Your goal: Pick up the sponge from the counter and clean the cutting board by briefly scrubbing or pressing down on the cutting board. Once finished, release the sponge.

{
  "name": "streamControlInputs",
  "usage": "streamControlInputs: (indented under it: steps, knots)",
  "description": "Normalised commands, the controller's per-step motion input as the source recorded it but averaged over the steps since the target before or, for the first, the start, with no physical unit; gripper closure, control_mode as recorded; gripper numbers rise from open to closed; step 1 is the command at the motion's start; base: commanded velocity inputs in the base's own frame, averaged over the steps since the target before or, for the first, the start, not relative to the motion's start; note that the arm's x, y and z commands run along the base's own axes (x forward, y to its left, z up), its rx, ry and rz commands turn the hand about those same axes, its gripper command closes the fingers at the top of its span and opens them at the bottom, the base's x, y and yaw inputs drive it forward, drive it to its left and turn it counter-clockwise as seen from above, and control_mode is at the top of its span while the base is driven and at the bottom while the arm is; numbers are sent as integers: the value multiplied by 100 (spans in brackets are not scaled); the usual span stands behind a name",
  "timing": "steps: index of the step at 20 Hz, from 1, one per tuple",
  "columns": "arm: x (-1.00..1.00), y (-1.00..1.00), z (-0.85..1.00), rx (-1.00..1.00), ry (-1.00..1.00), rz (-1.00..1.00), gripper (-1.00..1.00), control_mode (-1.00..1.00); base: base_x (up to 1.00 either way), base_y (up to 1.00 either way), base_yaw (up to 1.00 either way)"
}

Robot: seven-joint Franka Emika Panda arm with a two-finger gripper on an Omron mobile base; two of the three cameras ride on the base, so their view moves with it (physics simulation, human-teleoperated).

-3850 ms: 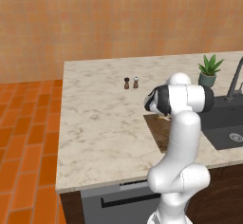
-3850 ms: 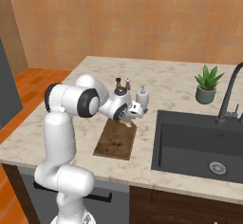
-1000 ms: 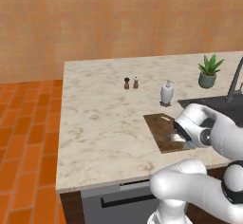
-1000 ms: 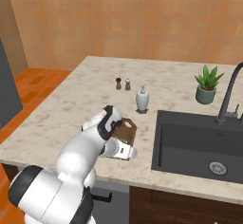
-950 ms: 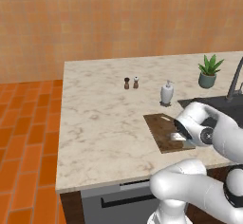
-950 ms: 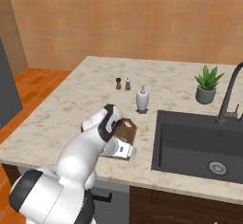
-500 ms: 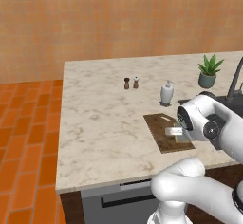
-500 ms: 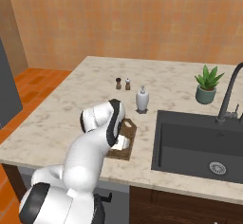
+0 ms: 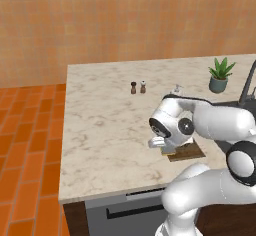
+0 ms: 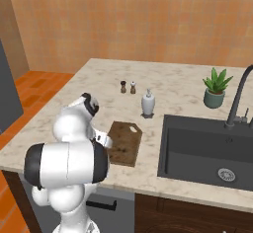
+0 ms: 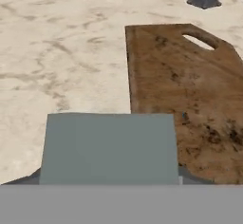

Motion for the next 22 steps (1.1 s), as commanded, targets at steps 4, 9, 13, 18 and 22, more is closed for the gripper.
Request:
streamControlInputs:
  steps: [4,9,13,18,22]
  knots:
    - [72,86,6,-10,40,3,100,-100,0,0,0]
    - [71,45,1,-5,26,0,100,-100,0,0,0]
    - [32,-14,-28,2,0,-2,100,-100,0,0,0]
    - [35,0,-5,0,0,0,100,-100,0,0,0]
    - [18,1,-12,0,-1,0,100,-100,0,0,0]
